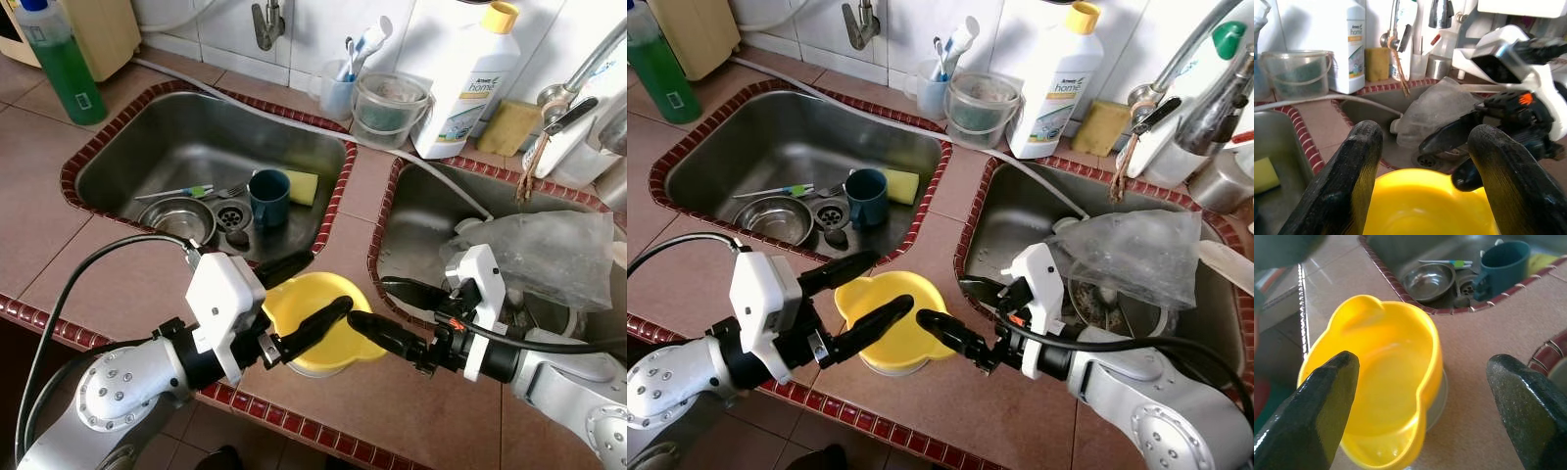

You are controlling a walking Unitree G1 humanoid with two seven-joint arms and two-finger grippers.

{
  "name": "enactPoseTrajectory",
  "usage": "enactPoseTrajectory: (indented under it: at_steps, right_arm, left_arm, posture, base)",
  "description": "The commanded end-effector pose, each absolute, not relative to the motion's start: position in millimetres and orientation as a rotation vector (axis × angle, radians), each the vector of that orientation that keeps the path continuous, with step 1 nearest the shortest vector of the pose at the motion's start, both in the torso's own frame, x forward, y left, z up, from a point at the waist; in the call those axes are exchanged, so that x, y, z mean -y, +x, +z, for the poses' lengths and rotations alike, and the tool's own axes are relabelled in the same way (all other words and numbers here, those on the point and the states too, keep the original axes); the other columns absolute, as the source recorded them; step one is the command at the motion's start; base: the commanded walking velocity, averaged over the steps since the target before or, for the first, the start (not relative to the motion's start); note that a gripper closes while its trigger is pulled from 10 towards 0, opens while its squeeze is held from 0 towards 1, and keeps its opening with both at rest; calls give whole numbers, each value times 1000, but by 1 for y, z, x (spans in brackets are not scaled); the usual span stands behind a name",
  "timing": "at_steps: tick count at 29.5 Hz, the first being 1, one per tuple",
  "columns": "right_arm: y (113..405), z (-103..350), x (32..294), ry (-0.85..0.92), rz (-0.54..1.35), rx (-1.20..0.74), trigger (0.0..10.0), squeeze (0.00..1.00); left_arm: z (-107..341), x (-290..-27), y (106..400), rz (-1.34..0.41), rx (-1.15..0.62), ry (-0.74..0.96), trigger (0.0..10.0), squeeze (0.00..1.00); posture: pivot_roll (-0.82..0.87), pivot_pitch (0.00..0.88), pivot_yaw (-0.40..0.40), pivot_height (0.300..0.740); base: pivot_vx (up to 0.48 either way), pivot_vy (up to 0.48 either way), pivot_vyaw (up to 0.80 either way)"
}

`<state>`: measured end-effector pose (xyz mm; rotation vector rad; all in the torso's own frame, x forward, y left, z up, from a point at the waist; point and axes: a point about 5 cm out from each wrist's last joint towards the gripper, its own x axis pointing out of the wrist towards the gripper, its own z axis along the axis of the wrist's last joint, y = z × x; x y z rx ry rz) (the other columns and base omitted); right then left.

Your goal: Kitchen organization

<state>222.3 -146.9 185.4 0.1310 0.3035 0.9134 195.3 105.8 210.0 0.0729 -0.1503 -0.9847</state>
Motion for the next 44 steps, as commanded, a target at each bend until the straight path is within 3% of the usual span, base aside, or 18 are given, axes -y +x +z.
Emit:
enactPoseTrajectory:
  at_steps: [1, 13, 30, 31, 34, 37, 38, 39, 42, 44]
  right_arm:
    - [225, 185, 151, 121, 900, -312, 10000, 0]
    - [246, 183, 147, 132, 885, -283, 10000, 0]
    - [260, 174, 133, 95, 1008, -345, 10000, 0]
    - [260, 173, 132, 88, 1021, -362, 9490, 0]
    - [261, 172, 132, 83, 1029, -369, 9412, 0]
    - [263, 171, 131, 66, 1039, -382, 8431, 0]
    - [263, 171, 131, 61, 1043, -385, 5686, 0]
    - [264, 171, 131, 55, 1047, -387, 4588, 0]
    - [266, 171, 132, 45, 1053, -390, 0, 0]
    - [266, 172, 132, 41, 1060, -391, 0, 0]
  left_arm:
    - [211, -101, 189, -1010, 152, 69, 10000, 0]
    - [198, -105, 182, -1054, 53, 106, 10000, 0]
    - [205, -102, 180, -1028, 88, 97, 10000, 0]
    - [205, -102, 180, -1025, 90, 97, 10000, 0]
    - [206, -102, 179, -1023, 91, 96, 10000, 0]
    - [206, -101, 179, -1019, 92, 93, 10000, 0]
    - [206, -101, 179, -1018, 93, 92, 10000, 0]
    - [207, -101, 179, -1016, 94, 91, 10000, 0]
    - [207, -100, 178, -1015, 94, 87, 10000, 0]
    - [207, -99, 177, -1017, 92, 86, 10000, 0]
  posture:
    - [-85, 222, -107, 740]
    - [-73, 233, -97, 740]
    - [-45, 249, -121, 740]
    - [-44, 251, -125, 740]
    - [-43, 252, -127, 740]
    - [-42, 255, -132, 740]
    - [-41, 256, -136, 740]
    - [-41, 258, -138, 740]
    - [-42, 259, -141, 740]
    - [-42, 261, -144, 740]
  base:
    - [0, 0, 0]
    - [0, 0, 0]
    - [0, 0, 0]
    - [0, 0, 0]
    - [0, 0, 0]
    - [0, 0, 0]
    - [0, 0, 0]
    - [0, 0, 0]
    - [0, 0, 0]
    - [0, 0, 0]
